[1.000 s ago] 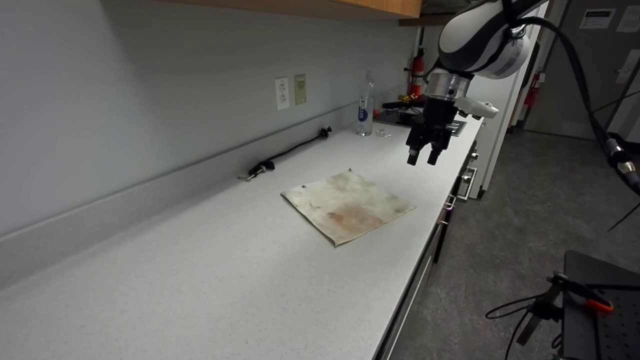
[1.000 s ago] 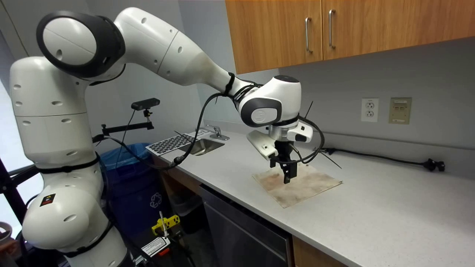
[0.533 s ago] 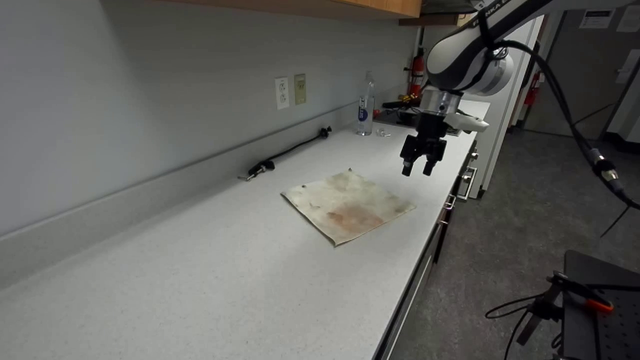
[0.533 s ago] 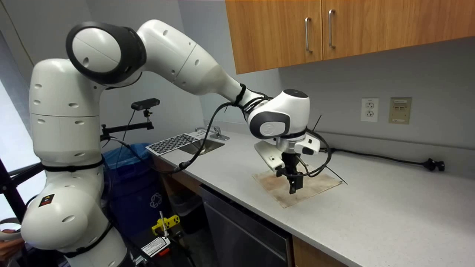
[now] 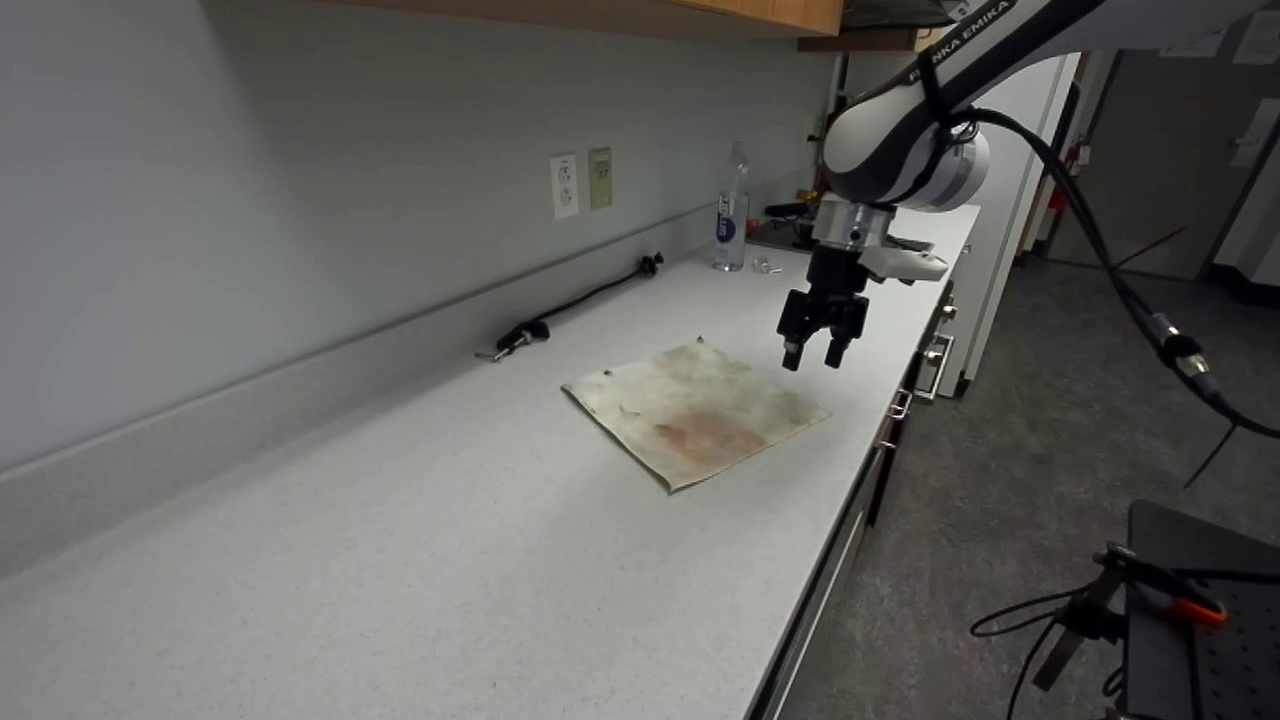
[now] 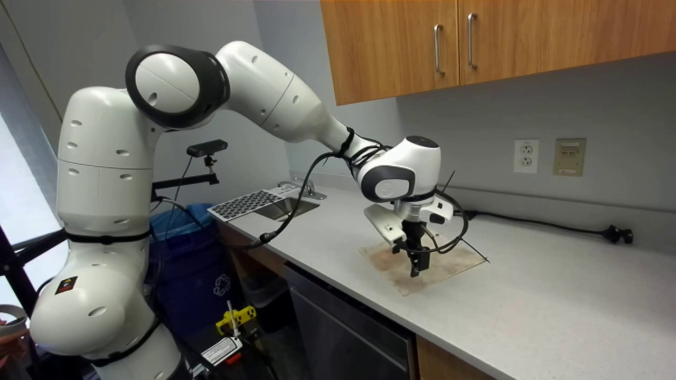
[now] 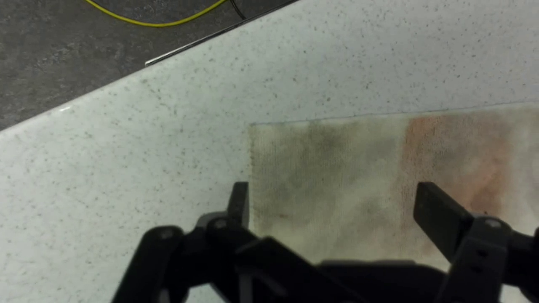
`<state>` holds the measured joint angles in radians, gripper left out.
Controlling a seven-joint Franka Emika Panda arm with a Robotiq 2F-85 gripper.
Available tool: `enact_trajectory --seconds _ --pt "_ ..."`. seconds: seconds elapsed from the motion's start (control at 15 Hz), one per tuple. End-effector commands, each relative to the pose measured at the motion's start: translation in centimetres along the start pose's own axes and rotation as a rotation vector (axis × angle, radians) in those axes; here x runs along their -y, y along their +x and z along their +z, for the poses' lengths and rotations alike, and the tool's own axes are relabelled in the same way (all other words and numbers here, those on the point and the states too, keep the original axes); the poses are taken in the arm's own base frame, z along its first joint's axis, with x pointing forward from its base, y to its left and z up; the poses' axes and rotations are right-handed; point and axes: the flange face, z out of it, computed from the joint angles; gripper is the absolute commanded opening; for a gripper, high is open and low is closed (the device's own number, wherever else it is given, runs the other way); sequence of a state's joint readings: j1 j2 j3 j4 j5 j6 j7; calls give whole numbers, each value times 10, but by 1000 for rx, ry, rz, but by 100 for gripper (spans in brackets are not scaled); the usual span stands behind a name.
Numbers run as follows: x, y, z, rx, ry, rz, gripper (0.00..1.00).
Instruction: Fold the towel
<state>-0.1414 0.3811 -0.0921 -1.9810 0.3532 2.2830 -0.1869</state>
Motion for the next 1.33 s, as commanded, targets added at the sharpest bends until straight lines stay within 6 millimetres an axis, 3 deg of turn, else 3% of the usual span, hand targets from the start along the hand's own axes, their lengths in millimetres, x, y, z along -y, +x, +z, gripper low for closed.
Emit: enact_trajectory --seconds 0.0,0.8,0.93,1.27 --pt "4 2 0 12 -33 -2 100" --pt "17 17 21 23 -119 -59 100" --pt "14 8 18 36 -110 -62 100" --pt "19 11 22 37 -106 -63 100"
